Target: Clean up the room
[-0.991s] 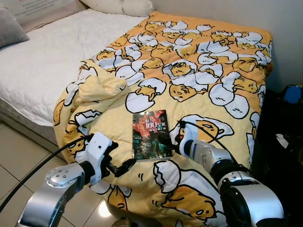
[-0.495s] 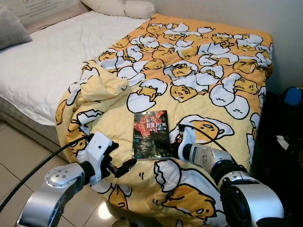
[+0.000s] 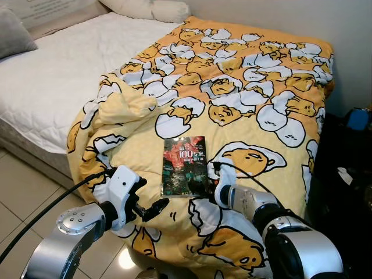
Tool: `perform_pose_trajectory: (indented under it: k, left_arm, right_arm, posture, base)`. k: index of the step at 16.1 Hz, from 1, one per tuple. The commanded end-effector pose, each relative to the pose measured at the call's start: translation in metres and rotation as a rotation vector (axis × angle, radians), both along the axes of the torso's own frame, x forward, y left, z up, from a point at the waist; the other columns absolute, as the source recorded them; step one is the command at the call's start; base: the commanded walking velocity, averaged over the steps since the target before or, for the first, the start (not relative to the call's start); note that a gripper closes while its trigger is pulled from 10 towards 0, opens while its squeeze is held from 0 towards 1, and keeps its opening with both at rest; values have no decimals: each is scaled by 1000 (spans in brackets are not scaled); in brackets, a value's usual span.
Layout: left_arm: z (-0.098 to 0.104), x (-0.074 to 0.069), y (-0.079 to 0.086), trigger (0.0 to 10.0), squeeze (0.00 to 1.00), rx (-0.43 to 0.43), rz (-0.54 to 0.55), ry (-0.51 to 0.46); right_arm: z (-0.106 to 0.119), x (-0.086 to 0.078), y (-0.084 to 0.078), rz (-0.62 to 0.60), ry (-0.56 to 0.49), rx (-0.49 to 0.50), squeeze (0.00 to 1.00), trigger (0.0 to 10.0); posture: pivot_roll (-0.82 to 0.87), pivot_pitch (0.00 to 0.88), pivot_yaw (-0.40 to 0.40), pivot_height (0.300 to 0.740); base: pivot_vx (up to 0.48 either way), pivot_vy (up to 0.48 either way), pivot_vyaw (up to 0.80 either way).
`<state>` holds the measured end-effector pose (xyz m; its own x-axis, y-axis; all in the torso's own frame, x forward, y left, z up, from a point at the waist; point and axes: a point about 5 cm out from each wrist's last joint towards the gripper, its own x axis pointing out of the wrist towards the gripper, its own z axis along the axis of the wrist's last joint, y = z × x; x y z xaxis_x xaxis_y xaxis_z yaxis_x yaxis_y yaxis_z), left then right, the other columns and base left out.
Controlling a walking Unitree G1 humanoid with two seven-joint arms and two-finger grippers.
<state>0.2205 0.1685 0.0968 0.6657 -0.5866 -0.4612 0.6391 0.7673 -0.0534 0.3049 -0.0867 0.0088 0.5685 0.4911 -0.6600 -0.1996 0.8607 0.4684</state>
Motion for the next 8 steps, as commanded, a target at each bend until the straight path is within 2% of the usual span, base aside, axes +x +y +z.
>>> perform_pose_trajectory:
  k: [1,5,8]
  left_arm:
    - [2,-1,-1,10000,0,7,3,-8]
    - [1,-2,0,10000,0,8,15,-9]
    - [0,-4,3,10000,0,5,33,-4]
  right_arm:
    - [-9,-9,-1,8,48,-26,0,10000]
    - [-1,-8,16,37,72,126,0,10000]
    - [15,2,27,-76,98,341,0,10000]
  posture:
    - [127,6,0,740]
    - [128,6,-8,740]
    - [130,3,-11,740]
  base:
    - [0,0,0]
    - [0,0,0]
    - [0,0,0]
